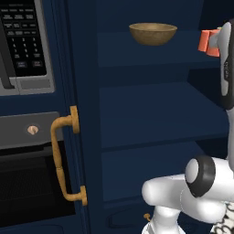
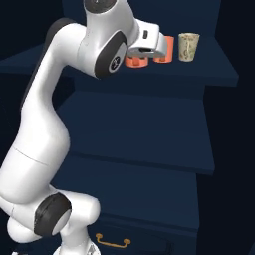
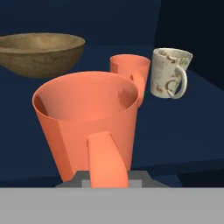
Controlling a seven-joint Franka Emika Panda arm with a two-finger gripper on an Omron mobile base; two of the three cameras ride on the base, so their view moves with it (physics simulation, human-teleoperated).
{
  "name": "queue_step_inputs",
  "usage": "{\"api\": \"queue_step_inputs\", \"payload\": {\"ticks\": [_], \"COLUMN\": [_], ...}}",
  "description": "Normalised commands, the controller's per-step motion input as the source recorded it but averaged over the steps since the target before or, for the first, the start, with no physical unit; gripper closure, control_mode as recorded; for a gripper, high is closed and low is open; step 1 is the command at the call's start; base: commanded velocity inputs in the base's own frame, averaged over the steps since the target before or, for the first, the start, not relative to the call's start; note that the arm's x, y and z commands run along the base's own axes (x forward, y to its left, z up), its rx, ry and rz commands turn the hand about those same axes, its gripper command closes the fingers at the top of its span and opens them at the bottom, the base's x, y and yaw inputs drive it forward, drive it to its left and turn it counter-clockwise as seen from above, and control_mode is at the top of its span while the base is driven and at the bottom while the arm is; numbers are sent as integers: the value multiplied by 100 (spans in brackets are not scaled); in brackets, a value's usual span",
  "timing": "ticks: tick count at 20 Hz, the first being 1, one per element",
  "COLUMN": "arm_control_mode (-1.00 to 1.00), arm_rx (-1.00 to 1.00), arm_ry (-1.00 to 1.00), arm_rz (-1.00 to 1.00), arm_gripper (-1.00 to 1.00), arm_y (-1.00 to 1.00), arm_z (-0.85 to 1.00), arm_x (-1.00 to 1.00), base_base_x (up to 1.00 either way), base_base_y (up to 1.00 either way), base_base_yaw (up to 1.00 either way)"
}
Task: Gather all objects into one cabinet and sort the glasses and bowls to opposite sides.
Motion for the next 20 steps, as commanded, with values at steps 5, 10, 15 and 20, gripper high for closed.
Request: {"api": "queue_step_inputs", "payload": {"ticks": [5, 10, 15, 20], "arm_control_mode": [-100, -100, -100, -100], "arm_rx": [-3, -1, -3, -7], "arm_ry": [1, 0, 0, 0], "arm_rz": [-1, -4, -3, -2], "arm_gripper": [100, 100, 100, 100], "arm_y": [-18, -34, -23, -15], "arm_z": [-2, -14, -1, 0], "arm_x": [-47, -32, -19, 0], "base_base_x": [0, 0, 0, 0], "base_base_y": [0, 0, 0, 0], "base_base_yaw": [0, 0, 0, 0]}}
